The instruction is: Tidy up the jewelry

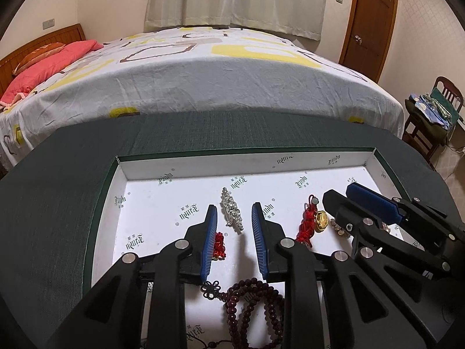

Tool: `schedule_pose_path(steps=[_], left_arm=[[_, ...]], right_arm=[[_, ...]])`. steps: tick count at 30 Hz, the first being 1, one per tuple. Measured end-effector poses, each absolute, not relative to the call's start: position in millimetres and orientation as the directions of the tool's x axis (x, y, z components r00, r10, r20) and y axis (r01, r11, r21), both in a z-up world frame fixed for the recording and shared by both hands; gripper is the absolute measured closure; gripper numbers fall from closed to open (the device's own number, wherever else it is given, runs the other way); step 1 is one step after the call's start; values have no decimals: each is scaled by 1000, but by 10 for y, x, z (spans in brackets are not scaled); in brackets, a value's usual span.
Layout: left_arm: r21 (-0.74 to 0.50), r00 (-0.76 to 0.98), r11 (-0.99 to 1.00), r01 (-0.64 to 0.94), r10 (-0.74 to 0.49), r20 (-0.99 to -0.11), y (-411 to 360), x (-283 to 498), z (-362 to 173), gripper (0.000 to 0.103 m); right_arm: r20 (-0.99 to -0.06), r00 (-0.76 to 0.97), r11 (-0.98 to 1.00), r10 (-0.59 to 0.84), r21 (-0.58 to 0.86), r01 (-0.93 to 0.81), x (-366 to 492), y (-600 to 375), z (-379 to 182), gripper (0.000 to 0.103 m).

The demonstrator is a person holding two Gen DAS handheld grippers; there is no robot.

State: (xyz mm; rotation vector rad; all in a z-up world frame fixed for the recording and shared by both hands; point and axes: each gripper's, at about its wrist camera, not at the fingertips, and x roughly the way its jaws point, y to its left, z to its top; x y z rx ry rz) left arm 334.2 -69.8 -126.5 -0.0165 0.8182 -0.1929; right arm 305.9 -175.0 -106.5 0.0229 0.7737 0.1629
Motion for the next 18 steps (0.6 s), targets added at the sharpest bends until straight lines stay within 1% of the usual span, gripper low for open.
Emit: schedule_pose_path(steps=[2, 4, 5, 10, 12, 14, 16, 18], left_arm=[[-83, 675, 984, 159, -170, -718, -689, 3332, -1255, 70], [-83, 690, 985, 150, -165, -704, -657, 3303, -1235, 64], [-83, 693, 985, 148, -163, -702, -647, 3296, -1231, 63], [-74, 703, 987, 143, -154, -695, -607, 3214, -1199, 58], [-69, 711, 988, 139, -148, -687, -593, 3165, -1170, 53], [-64, 725, 989, 133, -141, -675, -564, 3084, -1123, 49], [-64, 734, 990, 126, -136, -665, -540, 3010, -1082, 45], [-65, 746, 991, 117, -131, -653, -510, 2921, -1038, 38]], right_arm=[[-688, 710, 988, 149, 77, -132, 3046, -1774, -1053, 74], [-685, 714, 989, 144, 79, -124, 3037, -1812, -1043, 69], [-681, 719, 990, 138, 77, -118, 3027, -1836, -1035, 64], [-677, 725, 991, 129, 69, -112, 2977, -1876, -1013, 61], [-672, 730, 992, 126, 65, -111, 2937, -1886, -994, 53], [-665, 737, 992, 120, 57, -110, 2877, -1894, -963, 52], [-657, 744, 993, 116, 53, -107, 2815, -1910, -927, 47], [-648, 753, 993, 114, 55, -103, 2726, -1939, -880, 42]])
